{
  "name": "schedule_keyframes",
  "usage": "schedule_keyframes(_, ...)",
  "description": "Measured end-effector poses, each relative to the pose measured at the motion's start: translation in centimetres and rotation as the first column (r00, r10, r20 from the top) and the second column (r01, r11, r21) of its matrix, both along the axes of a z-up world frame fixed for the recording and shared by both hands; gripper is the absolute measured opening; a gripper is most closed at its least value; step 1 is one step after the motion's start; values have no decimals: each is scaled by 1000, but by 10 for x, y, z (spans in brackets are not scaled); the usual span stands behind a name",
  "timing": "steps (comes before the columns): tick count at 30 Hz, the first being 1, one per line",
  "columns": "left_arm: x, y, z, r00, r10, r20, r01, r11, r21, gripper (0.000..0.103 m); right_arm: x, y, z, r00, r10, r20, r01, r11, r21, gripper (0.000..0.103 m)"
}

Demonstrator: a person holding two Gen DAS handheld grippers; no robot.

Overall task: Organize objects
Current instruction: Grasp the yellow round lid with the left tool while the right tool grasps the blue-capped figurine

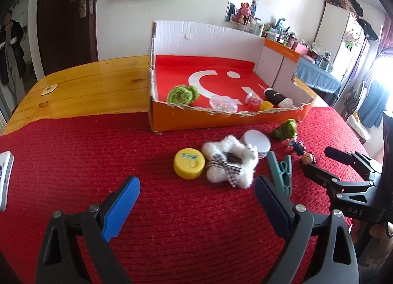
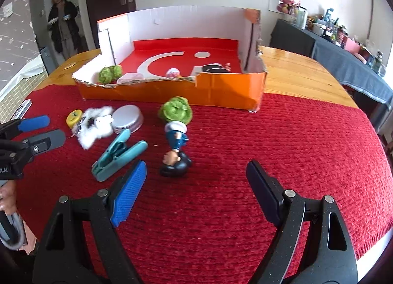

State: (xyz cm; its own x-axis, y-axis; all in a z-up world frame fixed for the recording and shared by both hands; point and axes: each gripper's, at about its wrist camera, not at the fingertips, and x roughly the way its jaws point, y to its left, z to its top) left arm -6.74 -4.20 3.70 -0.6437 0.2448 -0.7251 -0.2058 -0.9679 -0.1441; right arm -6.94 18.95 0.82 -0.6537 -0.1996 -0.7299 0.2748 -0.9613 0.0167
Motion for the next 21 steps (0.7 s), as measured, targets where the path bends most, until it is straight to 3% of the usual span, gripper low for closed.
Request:
schedule_keyframes(7, -17, -15, -3, 999, -20, 42, 22, 998, -60, 96, -9, -3, 4, 1000, 21, 0, -21, 1000, 12, 84)
schedule_keyframes(13, -33, -19, -10, 993, -88, 80, 96, 990, -105, 96, -19, 0, 4, 999, 35, 25, -35, 999, 1, 84)
schedule_keyframes(21, -44, -14, -13, 982, -167, 91, 177, 977, -123, 84, -30, -1, -4, 997, 52, 59, -50, 998, -29, 83)
